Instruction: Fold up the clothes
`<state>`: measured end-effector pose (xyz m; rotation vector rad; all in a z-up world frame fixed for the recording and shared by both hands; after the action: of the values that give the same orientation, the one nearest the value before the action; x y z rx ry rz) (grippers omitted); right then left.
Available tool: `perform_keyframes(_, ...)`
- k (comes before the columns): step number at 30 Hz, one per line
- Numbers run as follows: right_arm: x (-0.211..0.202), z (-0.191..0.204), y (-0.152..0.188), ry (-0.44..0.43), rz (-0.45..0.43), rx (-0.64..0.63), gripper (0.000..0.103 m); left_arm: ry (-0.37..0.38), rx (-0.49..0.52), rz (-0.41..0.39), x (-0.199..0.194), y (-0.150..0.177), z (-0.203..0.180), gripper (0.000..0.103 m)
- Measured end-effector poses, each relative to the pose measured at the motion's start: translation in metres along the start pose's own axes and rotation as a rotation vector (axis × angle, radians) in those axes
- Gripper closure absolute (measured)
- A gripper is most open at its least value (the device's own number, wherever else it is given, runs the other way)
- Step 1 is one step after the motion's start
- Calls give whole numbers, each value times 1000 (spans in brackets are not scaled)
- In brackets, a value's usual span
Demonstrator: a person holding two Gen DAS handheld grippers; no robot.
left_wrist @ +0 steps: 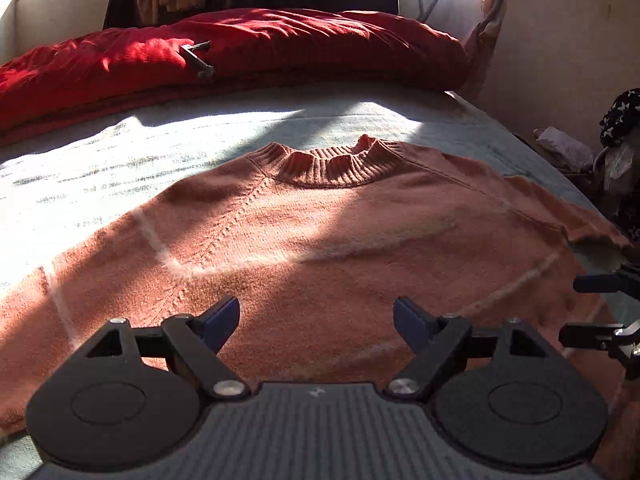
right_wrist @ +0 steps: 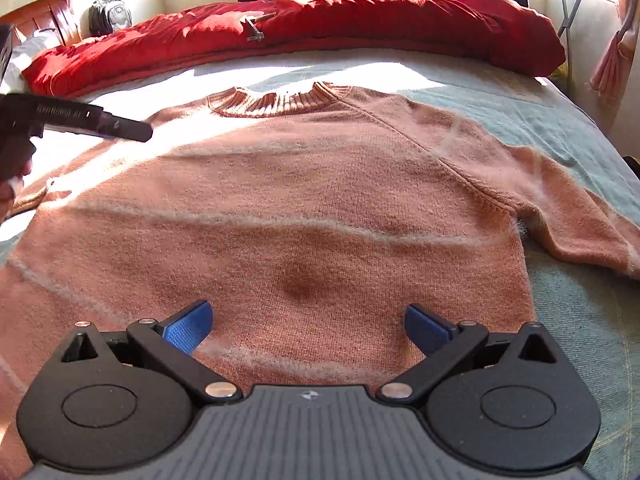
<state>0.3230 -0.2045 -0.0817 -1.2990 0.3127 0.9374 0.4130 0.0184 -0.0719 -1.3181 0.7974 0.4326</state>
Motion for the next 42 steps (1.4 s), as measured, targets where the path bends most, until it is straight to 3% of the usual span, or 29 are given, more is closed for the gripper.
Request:
perform_keyframes(5, -9, 3, -69, -137, -128, -6, 0, -101, -32, 18, -24, 42, 7, 19)
perform_keyframes(9, 47, -6, -101, -266, -57, 70, 0, -116, -104, 70, -18, 58, 13, 14)
perform_keyframes(12, 107, -27, -89, -221, 75, 132, 0, -167, -132, 92, -11, 66, 21, 9)
perform_keyframes(14, 124, -27, -88, -199, 65, 63, 0, -151, -165, 88, -9, 68, 24, 2)
perform_keyframes(18, 130, -22, -95, -179, 98, 2, 0, -185, -177, 84, -5, 71, 19, 1)
perform_keyframes(21, 106, -25, -92, -205, 81, 46, 0, -211, -199, 68, -14, 68, 17, 1)
perform_keyframes(24, 60, -18, -78, -300, 24, 127, 0, -143, -197, 22, -29, 62, 5, 1)
perform_keyframes(27, 52, -17, -50, -386, 19, 223, 0, -64, -212, 36, -24, 65, -5, 1)
perform_keyframes(28, 59, -19, -41, -375, 34, 225, 0, -74, -226, 74, -14, 70, -4, 1)
perform_keyframes(30, 56, -16, -35, -361, 1, 208, 0, -103, -202, 69, -11, 71, -3, 1)
perform_keyframes(36, 21, -8, -41, -219, -30, 148, 0, -49, -161, 6, -24, 60, -2, 1)
perform_keyframes(40, 29, -21, -16, -124, 48, 185, 0, -21, -179, 46, -10, 70, 6, 1)
perform_keyframes(42, 28, -24, -8, -112, 18, 204, 0, 1, -168, 47, -12, 71, 8, 1)
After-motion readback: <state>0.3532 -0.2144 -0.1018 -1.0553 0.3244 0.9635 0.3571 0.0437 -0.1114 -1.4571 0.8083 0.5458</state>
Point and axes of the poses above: each gripper's, at about its wrist camera, not at the fingertips, and x roughly the way its jaws point, z to its left, y to its underside, the point moved 10 cm from there along x, roughly the way its jaws point, and after that the axes turned 13 degrees about -y, right-handed, at the moved point
